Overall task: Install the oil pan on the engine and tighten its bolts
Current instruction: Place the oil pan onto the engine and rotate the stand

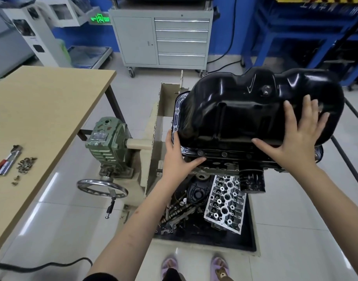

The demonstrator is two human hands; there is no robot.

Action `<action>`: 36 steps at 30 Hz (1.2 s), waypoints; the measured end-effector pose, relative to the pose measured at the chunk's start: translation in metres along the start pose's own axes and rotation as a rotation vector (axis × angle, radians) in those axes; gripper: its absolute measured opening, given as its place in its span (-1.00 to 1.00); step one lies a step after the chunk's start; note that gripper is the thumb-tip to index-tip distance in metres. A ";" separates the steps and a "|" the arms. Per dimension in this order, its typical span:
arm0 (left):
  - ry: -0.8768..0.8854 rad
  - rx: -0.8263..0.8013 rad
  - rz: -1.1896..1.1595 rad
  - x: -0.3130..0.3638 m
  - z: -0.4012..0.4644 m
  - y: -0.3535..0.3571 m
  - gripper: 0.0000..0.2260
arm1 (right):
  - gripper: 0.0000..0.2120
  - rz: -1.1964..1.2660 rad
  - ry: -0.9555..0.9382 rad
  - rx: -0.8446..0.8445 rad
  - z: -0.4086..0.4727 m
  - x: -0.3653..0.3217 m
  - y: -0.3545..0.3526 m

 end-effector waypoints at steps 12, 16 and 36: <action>0.018 -0.010 -0.058 0.000 0.001 -0.003 0.04 | -0.17 0.043 0.025 -0.027 -0.009 -0.010 -0.006; 0.001 0.021 -0.119 -0.001 -0.002 -0.013 -0.11 | -0.19 0.080 0.008 -0.011 -0.007 -0.024 -0.007; -0.046 -0.164 -0.075 -0.015 -0.001 -0.032 -0.55 | -0.22 0.045 0.153 -0.108 -0.016 -0.056 0.010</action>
Point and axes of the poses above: each hand's wrist, its own z-axis towards the middle knuckle, its own y-axis out of the palm, x = y × z, the point moved 8 cm from there along z, towards the middle knuckle, and after that the axes turned 9 degrees about x, right-handed, at the moved point
